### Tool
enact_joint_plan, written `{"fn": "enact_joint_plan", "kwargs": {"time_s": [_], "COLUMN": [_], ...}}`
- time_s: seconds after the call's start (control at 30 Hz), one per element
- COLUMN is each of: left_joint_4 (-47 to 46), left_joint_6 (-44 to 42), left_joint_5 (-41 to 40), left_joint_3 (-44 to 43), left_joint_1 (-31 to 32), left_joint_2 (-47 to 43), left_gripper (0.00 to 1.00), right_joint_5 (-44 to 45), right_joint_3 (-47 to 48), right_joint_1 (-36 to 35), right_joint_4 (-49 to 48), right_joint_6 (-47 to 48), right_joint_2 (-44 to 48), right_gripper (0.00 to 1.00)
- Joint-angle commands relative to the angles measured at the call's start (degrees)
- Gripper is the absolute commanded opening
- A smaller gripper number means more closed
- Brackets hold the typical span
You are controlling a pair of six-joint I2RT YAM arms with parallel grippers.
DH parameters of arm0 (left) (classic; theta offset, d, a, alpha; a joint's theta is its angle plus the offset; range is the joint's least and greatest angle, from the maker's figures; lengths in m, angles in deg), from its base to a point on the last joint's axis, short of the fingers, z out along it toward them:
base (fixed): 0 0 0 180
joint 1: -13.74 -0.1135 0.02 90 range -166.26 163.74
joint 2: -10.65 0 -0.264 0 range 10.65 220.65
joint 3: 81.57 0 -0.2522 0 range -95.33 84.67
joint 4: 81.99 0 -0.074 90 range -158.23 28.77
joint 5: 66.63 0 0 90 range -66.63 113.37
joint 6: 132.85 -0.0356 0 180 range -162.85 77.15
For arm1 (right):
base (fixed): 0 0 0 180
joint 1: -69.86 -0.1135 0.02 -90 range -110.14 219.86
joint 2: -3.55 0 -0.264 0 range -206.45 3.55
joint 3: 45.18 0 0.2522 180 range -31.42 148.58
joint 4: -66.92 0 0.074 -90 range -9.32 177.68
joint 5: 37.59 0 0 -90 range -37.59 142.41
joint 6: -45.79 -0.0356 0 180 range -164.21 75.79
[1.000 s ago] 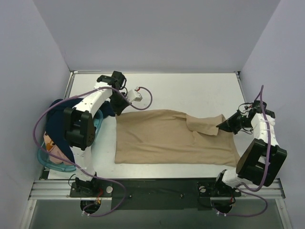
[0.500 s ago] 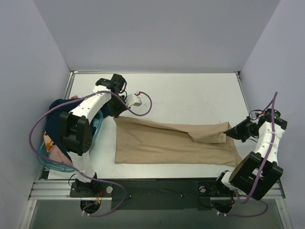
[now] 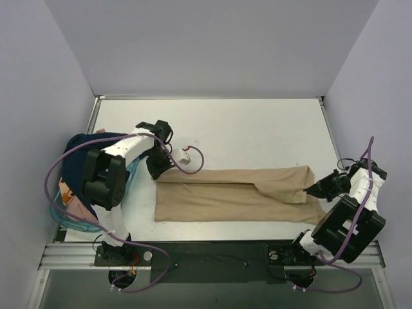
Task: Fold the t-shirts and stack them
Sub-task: Fold the other side of the tshirt into a rectangle
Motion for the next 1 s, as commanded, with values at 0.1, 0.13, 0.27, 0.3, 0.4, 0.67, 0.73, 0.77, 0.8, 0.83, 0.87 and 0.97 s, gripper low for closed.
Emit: {"fn": "enact_joint_plan", "kwargs": {"time_s": [0.1,0.13,0.27,0.3,0.4,0.67,0.73,0.77,0.8,0.83,0.87,0.97], "left_joint_4": [-1.90,-1.63,-0.66,0.03,1.35,4.89,0.94,-0.13,-1.96,-2.77,-4.60,-10.66], "left_joint_6": [-1.69,-1.60,-2.64,-3.17,-5.36,-0.91,1.03,1.56,2.09,2.27,2.45,2.45], "left_joint_5": [-0.90,-0.55,-0.46,-0.72,-3.09,0.06,0.85,1.55,2.34,3.83,4.54,7.44], "left_joint_3": [3.48,3.22,3.91,4.18,4.10,-20.14,-26.65,-28.76,-29.91,-31.31,-31.85,-32.03], "left_joint_1": [3.04,3.65,4.89,5.06,5.06,7.16,10.85,14.34,16.29,19.53,22.87,28.95], "left_joint_2": [-1.88,-1.88,-1.62,-1.45,-1.36,0.57,1.72,2.68,3.21,4.34,4.88,6.55], "left_gripper": [0.00,0.00,0.00,0.00,0.14,0.43,0.41,0.41,0.40,0.40,0.39,0.38], "right_joint_5": [1.08,0.90,1.16,0.73,0.46,-0.68,-0.68,-0.77,-0.94,-1.21,-1.56,-1.74], "right_joint_3": [2.23,2.05,1.44,1.26,1.44,6.78,8.98,9.52,10.91,11.54,12.67,14.53], "right_joint_1": [0.36,0.18,-0.35,-0.43,-1.40,-5.87,-7.37,-7.81,-8.43,-8.61,-8.69,-9.13], "right_joint_4": [-2.68,-3.47,-5.06,-5.67,-6.11,-8.92,-10.33,-11.38,-11.91,-12.44,-12.96,-13.32], "right_joint_6": [-0.45,-0.80,-0.98,-1.06,-1.59,-4.75,-6.24,-6.60,-7.38,-7.83,-8.09,-8.18], "right_joint_2": [-4.53,-4.80,-5.94,-6.20,-6.91,-11.56,-14.37,-16.38,-17.71,-19.90,-21.14,-25.27], "right_gripper": [0.00,0.00,0.00,0.00,0.00,0.00,0.00,0.00,0.00,0.00,0.00,0.00]}}
